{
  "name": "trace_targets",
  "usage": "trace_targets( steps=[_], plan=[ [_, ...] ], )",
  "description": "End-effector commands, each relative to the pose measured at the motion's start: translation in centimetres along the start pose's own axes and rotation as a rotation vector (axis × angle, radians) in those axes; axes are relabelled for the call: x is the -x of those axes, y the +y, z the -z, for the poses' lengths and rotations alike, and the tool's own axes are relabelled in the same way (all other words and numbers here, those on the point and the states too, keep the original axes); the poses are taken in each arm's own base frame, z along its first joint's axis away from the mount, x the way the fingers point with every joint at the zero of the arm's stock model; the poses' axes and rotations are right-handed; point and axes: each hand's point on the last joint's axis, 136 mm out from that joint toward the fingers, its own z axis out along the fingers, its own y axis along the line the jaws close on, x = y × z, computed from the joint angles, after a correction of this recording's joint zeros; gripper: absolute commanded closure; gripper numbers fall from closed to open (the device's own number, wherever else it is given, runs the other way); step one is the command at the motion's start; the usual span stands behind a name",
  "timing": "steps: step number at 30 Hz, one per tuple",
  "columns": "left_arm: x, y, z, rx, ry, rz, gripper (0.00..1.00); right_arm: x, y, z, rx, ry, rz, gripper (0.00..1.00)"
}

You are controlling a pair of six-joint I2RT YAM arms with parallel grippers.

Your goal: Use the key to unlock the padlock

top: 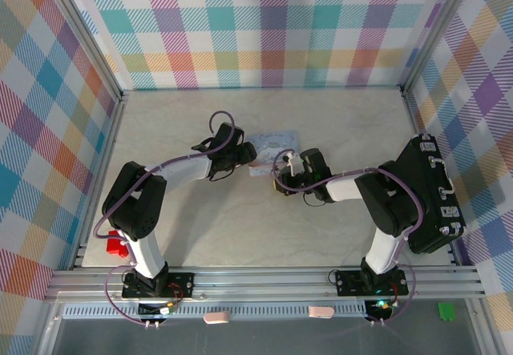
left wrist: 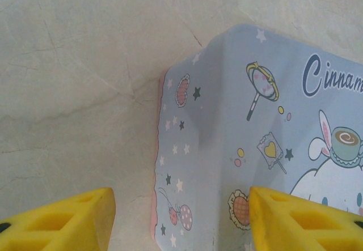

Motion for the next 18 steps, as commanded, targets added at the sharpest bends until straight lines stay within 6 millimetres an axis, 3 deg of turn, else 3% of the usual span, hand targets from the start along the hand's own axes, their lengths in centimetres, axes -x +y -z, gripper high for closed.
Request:
trace_targets(
  steps=[1,5,9,11,18],
  plan=[
    [-4.8,8.0,-0.5,0.286,0.131,0.004,0.39,-1.0,-0.6,0.1,-0.062,0.038,-0.016,0.90],
    [-4.9,7.9,0.0,0.280,0.088,0.025,0.39,-0.5,-0.7,0.6,-0.117,0.027,-0.077,1.00],
    [-5.3,8.1,0.5,0.295,0.066,0.037,0.39,0.0,-0.2,1.3,-0.172,-0.018,-0.130,1.00],
    [-5.0,7.4,0.4,0.271,0.034,0.045,0.39,0.1,-0.2,1.7,-0.194,-0.043,-0.181,1.00],
    [-6.5,5.8,0.4,0.233,0.037,0.063,0.39,0.6,-0.3,1.9,-0.223,-0.123,-0.369,1.00]
  ],
)
